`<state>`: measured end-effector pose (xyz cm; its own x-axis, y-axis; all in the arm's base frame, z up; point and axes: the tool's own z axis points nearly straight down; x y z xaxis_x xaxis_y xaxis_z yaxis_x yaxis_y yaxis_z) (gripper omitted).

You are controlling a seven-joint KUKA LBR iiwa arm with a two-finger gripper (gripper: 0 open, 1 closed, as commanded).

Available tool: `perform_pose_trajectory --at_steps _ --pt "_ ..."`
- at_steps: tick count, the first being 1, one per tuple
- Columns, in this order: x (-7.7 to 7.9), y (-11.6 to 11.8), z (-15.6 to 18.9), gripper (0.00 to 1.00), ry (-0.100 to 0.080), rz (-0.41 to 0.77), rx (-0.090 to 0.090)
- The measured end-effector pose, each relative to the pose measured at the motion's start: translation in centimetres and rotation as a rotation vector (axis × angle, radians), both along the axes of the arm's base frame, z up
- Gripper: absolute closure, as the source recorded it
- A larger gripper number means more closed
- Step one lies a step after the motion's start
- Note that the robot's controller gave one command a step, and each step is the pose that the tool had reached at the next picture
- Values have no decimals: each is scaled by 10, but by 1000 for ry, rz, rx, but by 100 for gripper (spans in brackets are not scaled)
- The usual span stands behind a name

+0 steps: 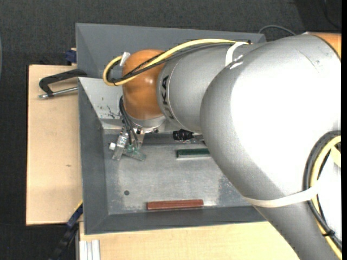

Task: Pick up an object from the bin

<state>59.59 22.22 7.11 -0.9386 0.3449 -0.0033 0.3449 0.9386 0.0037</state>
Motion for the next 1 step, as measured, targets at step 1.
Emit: perform_pose_trajectory --at_steps 1 --pt "0 0 0 100 0 0 0"
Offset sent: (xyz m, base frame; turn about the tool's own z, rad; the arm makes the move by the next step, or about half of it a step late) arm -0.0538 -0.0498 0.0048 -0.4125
